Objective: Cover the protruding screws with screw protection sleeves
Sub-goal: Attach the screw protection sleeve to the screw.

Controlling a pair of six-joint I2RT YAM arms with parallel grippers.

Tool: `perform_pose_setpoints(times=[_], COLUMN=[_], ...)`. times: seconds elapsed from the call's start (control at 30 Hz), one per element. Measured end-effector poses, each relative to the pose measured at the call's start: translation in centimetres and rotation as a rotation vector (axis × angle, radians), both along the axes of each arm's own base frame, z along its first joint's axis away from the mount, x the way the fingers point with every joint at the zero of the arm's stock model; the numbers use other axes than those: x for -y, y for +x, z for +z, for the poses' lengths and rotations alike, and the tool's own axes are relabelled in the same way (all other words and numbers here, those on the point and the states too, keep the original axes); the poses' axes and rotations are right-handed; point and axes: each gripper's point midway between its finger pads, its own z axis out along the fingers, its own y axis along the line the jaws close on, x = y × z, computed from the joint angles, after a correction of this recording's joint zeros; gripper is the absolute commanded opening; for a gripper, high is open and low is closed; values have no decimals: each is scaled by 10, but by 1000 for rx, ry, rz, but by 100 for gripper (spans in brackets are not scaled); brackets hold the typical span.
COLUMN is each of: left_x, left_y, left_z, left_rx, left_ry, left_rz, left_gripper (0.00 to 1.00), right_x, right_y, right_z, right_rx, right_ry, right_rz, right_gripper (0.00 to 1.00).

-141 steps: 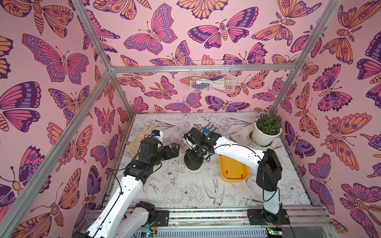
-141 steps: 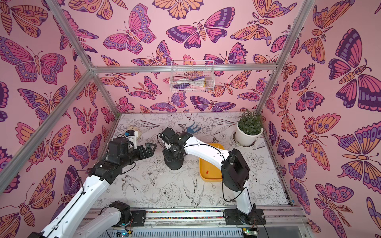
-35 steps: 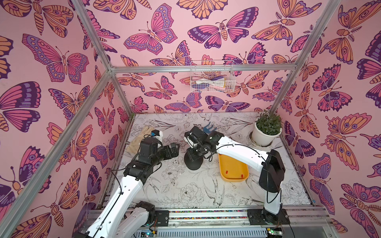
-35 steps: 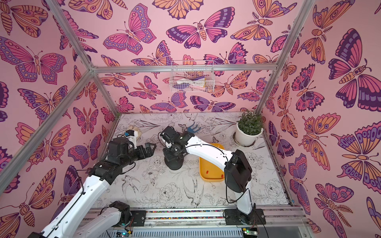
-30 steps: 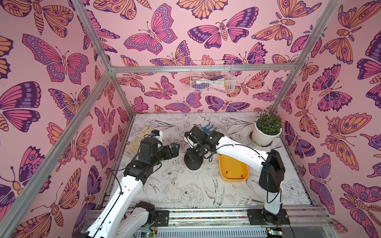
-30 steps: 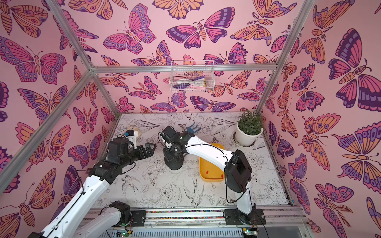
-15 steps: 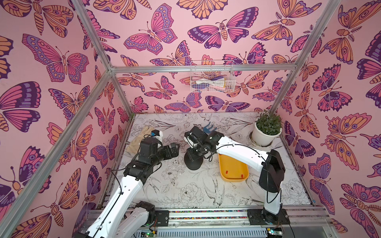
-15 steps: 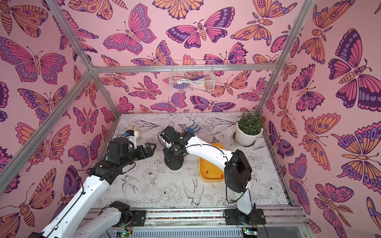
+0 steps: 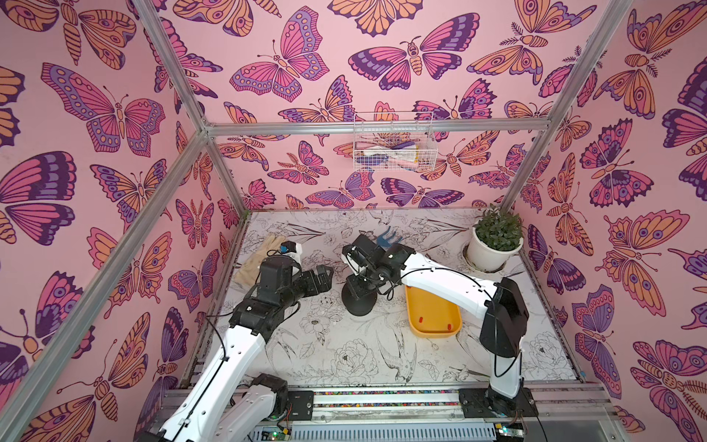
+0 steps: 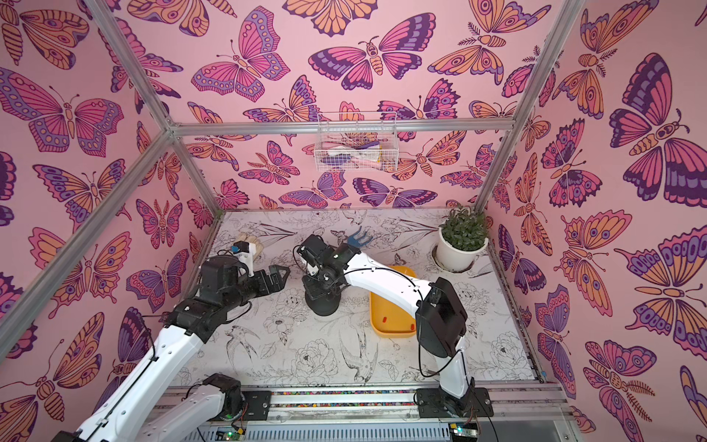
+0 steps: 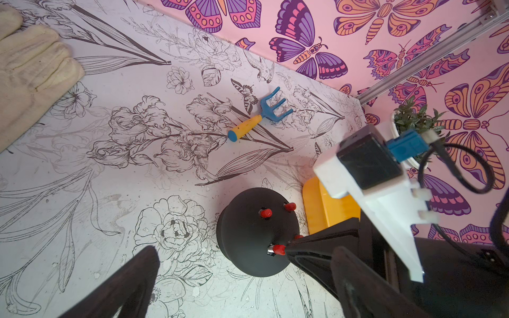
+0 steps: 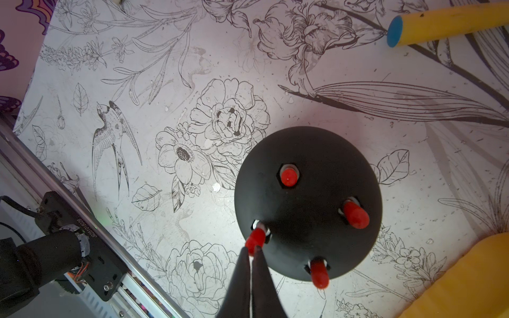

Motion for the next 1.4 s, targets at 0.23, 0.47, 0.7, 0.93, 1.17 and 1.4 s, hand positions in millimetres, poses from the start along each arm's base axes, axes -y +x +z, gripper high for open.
perform_pose_setpoints(times=[0.23, 0.47, 0.7, 0.93, 1.17, 1.4], left_x=[0, 0, 0, 0, 0, 0], left_y=[0, 0, 0, 0, 0, 0], left_z=[0, 0, 0, 0, 0, 0], left_rx=[0, 0, 0, 0, 0, 0], left_ry=[0, 0, 0, 1, 1, 1], left_rz=[0, 0, 0, 0, 0, 0], left_gripper=[100, 100, 100, 100, 100, 100], right_x=[0, 0, 0, -1, -1, -1], right_y=[0, 0, 0, 0, 0, 0], right_z=[0, -3, -8, -8, -8, -11], right_rx=[0, -4, -10, -10, -11, -17], right_ry=[0, -5, -14, -13, -14, -16], right_rz=[0, 0, 0, 0, 0, 1], right_gripper=[8, 8, 8, 8, 8, 8])
